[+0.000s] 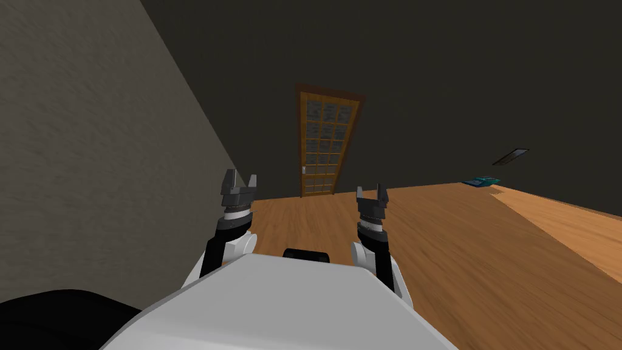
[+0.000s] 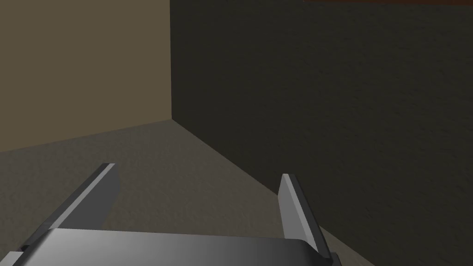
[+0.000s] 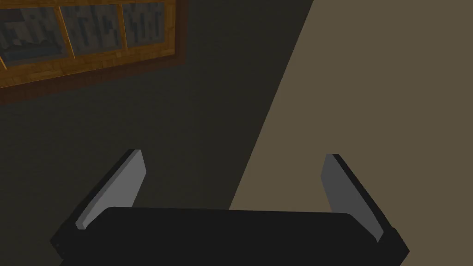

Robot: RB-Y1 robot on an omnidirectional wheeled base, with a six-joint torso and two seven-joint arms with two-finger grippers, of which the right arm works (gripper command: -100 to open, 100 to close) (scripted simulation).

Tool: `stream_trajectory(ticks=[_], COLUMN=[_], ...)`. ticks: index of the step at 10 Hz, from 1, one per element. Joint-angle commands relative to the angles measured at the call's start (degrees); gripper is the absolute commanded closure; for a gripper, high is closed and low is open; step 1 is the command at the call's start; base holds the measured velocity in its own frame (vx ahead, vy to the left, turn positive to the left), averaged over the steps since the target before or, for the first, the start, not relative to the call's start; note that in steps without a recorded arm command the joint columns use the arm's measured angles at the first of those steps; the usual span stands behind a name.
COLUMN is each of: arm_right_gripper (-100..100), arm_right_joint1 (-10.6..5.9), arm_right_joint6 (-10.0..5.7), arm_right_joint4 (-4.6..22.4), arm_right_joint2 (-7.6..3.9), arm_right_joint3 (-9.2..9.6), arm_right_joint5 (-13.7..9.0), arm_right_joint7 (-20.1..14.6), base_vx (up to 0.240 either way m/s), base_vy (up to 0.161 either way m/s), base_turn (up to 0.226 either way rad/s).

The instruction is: Pull the door open

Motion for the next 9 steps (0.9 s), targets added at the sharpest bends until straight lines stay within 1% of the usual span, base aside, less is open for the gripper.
stream_trajectory(ticks=[1, 4, 5, 6, 7, 8, 9], arm_right_gripper=[-100, -100, -100, -100, -100, -100, -100], arm_right_joint1=[-0.42, -1.17, -1.33, -1.64, -1.81, -2.21, -2.41], arm_right_joint6=[-0.56, -1.55, -1.77, -2.19, -2.42, -2.94, -3.21], arm_right_joint4=[1.90, 5.25, 5.97, 7.39, 8.16, 9.95, 10.85], arm_right_joint2=[-0.93, -2.28, -2.54, -3.05, -3.30, -3.83, -4.09], arm_right_joint3=[0.19, 0.52, 0.59, 0.73, 0.81, 0.99, 1.07], arm_right_joint5=[-1.43, -3.93, -4.47, -5.53, -6.11, -7.45, -8.12], arm_right_joint7=[-1.40, -3.85, -4.37, -5.42, -5.98, -7.30, -7.95], base_vx=[0.012, 0.142, 0.135, 0.130, 0.105, 0.113, 0.121], base_vy=[0.116, 0.002, -0.011, 0.012, 0.033, 0.052, 0.032], base_turn=[0.138, 0.124, 0.097, 0.092, 0.126, 0.169, 0.114])
